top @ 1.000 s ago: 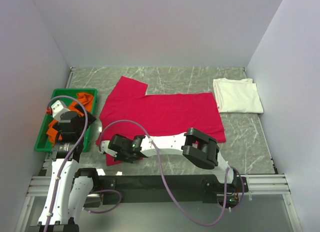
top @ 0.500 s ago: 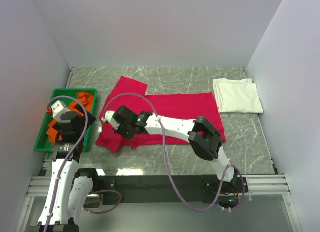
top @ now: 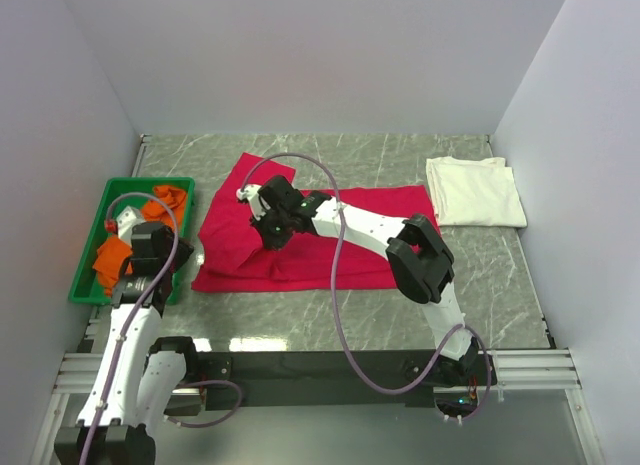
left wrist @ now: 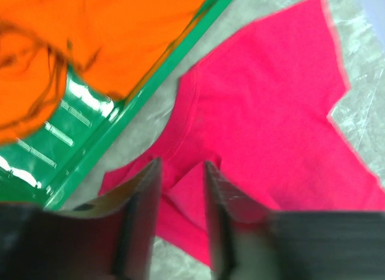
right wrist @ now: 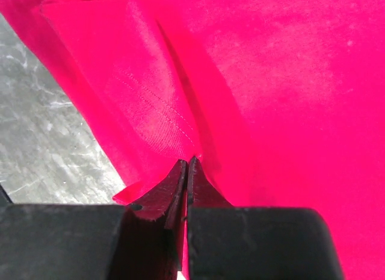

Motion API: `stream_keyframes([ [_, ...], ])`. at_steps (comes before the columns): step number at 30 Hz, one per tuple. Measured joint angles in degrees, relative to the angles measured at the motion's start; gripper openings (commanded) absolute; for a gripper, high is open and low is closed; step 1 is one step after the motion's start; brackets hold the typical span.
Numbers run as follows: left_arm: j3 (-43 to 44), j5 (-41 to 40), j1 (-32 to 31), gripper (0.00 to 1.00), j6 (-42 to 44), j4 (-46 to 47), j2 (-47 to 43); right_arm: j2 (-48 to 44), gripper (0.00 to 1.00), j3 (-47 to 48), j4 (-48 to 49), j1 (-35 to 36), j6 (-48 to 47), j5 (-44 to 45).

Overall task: Fold and stack the t-shirts
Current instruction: Fold the tshirt

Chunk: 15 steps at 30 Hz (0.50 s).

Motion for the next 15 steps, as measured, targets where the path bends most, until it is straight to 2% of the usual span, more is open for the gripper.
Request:
stream_keyframes([
  [2, -0.9, 0.9, 0.0, 0.27, -2.8, -0.5, 1.7, 0.0, 0.00, 0.1, 0.0, -0.2, 0.3, -0.7],
  [3, -1.3, 1.0, 0.0, 0.19, -4.2, -1.0, 2.9, 0.0, 0.00, 0.2, -0.1, -0.2, 0.4, -1.1],
  [6, -2.6, 1.7, 0.1, 0.12, -7.7, -2.1, 5.4, 0.0, 0.00, 0.7, 0.1, -0.2, 0.8, -1.9],
  [15, -6.5, 2.1, 0.1, 0.03, -12.7, -3.3, 10.1, 0.0, 0.00, 0.7, 0.9, -0.6, 1.3, -3.6],
])
